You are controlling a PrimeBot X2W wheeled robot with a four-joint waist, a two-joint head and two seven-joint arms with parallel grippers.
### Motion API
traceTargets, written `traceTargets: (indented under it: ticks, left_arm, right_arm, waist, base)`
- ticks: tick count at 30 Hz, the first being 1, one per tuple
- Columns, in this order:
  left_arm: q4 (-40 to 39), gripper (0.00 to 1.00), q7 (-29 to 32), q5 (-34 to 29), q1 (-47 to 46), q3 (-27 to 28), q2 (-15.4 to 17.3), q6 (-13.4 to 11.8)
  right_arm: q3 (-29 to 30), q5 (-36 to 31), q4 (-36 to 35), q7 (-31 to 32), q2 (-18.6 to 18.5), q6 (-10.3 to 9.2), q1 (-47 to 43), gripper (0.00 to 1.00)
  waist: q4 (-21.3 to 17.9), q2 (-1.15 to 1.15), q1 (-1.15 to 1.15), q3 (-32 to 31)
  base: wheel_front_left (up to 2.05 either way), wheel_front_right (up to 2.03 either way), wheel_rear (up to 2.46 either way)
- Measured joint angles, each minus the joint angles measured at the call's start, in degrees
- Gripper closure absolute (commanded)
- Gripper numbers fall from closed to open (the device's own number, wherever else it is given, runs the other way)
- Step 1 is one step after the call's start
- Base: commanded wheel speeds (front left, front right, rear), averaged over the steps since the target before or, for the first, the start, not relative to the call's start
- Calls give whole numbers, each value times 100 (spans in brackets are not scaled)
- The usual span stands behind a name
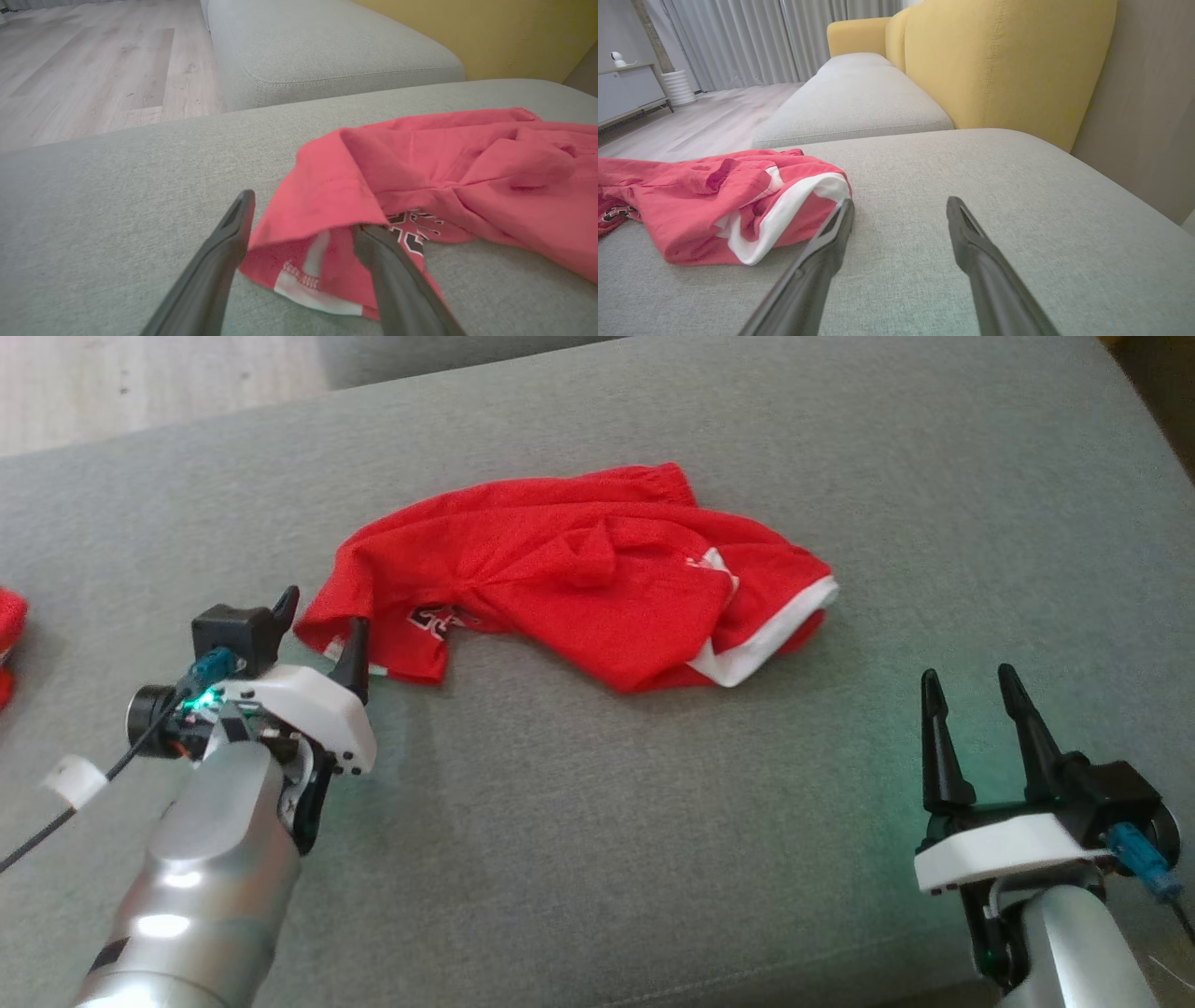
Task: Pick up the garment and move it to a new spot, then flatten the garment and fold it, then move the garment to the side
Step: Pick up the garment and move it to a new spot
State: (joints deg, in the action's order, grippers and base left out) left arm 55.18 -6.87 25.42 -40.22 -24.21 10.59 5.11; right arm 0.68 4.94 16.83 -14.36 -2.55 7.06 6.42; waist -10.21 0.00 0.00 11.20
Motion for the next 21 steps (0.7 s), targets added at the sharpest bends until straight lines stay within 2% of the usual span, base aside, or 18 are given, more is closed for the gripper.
traceTargets:
  ticks: [11,15,21]
  left_arm:
    - [-62,0,-639,146,386,3,-176,52]
    - [-378,0,-692,234,894,24,-203,36]
    - [-1284,0,-740,235,1840,220,-226,-179]
  right_arm:
    - [90,-102,35,0,0,0,-45,0]
    - [136,-152,62,0,0,0,-256,0]
    - [141,-152,120,0,1,0,-538,0]
  waist:
    - [556,0,-1,-356]
    - [730,0,-1,-598]
    - [938,0,-1,-1015]
  base:
    - [0,0,0]
    - [0,0,0]
    - [0,0,0]
